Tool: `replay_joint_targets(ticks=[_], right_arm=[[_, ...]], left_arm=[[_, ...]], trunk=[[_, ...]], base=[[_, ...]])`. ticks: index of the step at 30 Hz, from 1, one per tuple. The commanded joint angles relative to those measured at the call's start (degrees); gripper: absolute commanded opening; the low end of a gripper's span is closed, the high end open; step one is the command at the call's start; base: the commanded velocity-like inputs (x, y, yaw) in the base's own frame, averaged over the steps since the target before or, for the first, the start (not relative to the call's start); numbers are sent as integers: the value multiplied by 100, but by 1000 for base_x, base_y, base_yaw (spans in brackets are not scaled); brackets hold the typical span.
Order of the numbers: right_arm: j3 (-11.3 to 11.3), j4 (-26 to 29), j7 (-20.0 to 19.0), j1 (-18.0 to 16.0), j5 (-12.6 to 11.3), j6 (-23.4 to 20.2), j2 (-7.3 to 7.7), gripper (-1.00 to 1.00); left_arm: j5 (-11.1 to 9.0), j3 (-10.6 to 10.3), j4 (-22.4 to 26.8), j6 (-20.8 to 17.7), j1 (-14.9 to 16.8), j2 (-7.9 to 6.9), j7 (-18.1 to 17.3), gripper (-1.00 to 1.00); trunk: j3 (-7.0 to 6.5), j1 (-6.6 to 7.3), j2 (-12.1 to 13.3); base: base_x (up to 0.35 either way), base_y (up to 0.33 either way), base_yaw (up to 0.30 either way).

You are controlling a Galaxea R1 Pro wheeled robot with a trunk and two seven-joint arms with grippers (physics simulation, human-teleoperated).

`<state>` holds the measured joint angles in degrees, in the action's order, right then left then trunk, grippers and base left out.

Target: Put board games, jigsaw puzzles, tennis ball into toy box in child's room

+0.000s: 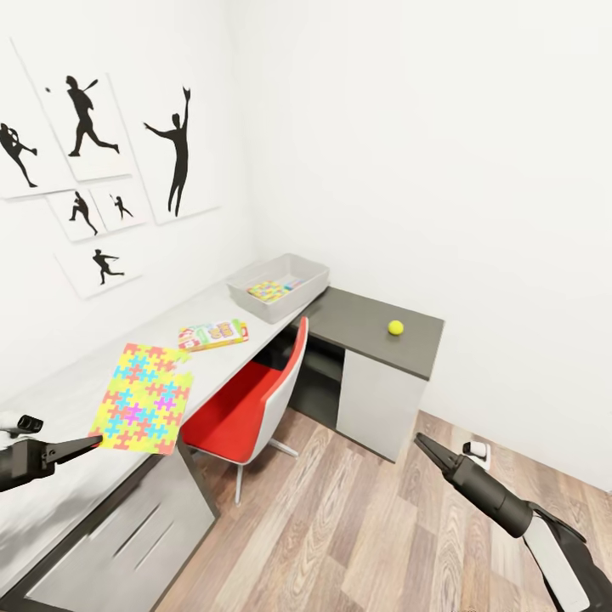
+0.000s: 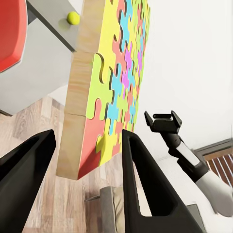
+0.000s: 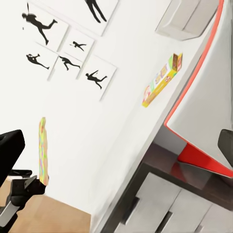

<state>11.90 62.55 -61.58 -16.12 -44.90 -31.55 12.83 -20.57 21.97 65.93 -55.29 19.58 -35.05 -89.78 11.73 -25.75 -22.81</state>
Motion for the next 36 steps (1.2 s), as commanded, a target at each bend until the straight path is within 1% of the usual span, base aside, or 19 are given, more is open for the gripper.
replay_joint_targets(ticks=[1,7,13,20,36], right_arm=[[0,-4,-3,-5,-34,-47,1,100],[8,-43,-8,-5,-36,-60,1,100],[13,-56,-12,-5,-36,-62,1,100],[14,-58,-13,-5,-36,-62,2,100],[14,-59,-12,-5,-36,-45,5,100]], left_arm=[[-1,0,3,-61,2,-2,-22,-100],[-7,8,2,-61,2,-2,-22,-100],[-11,12,0,-57,2,-2,-22,-100],[-16,27,1,-53,-3,-2,-22,-100],[-17,53,-1,-46,-7,-2,-22,-100]], trunk=[[6,-4,-11],[-28,-4,-11],[-65,-4,-11],[-109,-4,-11],[-208,-4,-11]], base=[[30,0,-178],[102,-3,-208],[216,-53,-225],[311,-1,-227],[331,61,-227]])
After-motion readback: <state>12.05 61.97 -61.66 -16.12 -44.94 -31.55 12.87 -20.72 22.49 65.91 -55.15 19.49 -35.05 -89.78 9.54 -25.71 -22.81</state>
